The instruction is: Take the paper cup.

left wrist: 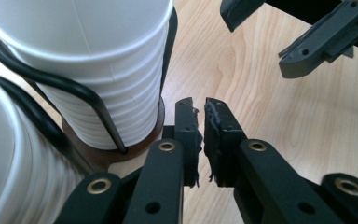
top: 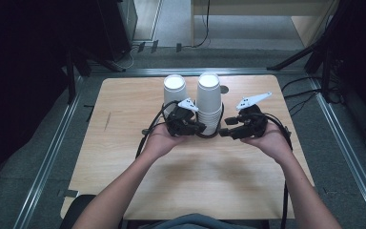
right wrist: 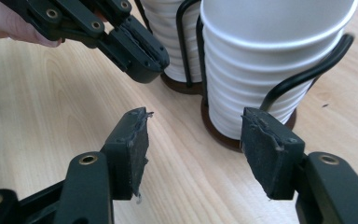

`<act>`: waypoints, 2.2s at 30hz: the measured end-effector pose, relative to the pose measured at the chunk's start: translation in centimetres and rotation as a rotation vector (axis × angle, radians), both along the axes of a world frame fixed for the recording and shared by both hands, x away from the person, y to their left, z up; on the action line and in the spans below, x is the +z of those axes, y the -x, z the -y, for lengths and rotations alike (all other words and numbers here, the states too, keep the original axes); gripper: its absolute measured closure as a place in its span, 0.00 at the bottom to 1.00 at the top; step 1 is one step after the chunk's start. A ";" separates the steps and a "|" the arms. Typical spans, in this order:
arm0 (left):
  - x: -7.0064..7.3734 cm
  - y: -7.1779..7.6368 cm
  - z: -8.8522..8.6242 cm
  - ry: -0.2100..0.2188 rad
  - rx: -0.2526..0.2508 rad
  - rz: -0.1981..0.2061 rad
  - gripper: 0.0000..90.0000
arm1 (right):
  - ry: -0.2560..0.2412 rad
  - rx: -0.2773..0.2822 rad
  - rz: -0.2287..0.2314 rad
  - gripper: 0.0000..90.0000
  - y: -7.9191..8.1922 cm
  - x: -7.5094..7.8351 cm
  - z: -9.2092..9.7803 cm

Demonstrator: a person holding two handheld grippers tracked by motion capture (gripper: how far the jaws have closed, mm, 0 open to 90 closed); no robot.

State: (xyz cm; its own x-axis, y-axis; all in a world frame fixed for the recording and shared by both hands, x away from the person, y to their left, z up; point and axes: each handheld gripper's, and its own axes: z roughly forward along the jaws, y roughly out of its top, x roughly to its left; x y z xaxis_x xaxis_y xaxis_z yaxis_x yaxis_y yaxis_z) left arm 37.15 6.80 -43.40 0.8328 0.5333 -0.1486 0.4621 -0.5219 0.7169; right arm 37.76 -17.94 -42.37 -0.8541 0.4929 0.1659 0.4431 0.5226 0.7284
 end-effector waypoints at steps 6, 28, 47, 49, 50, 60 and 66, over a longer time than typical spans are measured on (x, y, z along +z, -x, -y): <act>0.2 -0.6 0.3 -0.006 0.038 -0.001 0.98 | 0.022 0.007 0.008 0.46 -0.9 1.1 -0.3; 0.1 -1.2 1.4 -0.031 0.182 0.050 1.00 | 0.026 -0.031 0.042 0.37 -3.8 4.1 -1.3; 0.1 -1.0 1.3 -0.026 0.191 0.066 0.97 | 0.068 -0.027 0.066 0.22 -6.1 7.1 -4.1; 0.1 -1.0 1.4 -0.025 0.191 0.068 0.97 | 0.073 -0.026 0.072 0.22 -6.3 7.4 -4.4; 0.1 -1.0 1.3 -0.025 0.192 0.066 0.97 | 0.072 -0.027 0.078 0.22 -6.4 7.6 -4.6; 0.0 -1.0 1.4 -0.015 0.198 0.064 0.96 | 0.107 -0.046 0.086 0.21 -7.4 8.6 -6.5; 0.0 -1.0 1.5 -0.012 0.203 0.064 0.96 | 0.112 -0.069 0.083 0.21 -7.9 8.9 -7.5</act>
State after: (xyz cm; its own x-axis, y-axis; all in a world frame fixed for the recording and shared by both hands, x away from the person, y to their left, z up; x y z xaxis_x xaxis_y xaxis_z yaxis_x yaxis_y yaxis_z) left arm 38.19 5.32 -43.41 0.7156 0.6925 -0.0915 0.5124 -0.4314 0.7425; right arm 45.65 -10.44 -33.44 -0.8263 0.5620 0.0367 0.4209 0.5729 0.7033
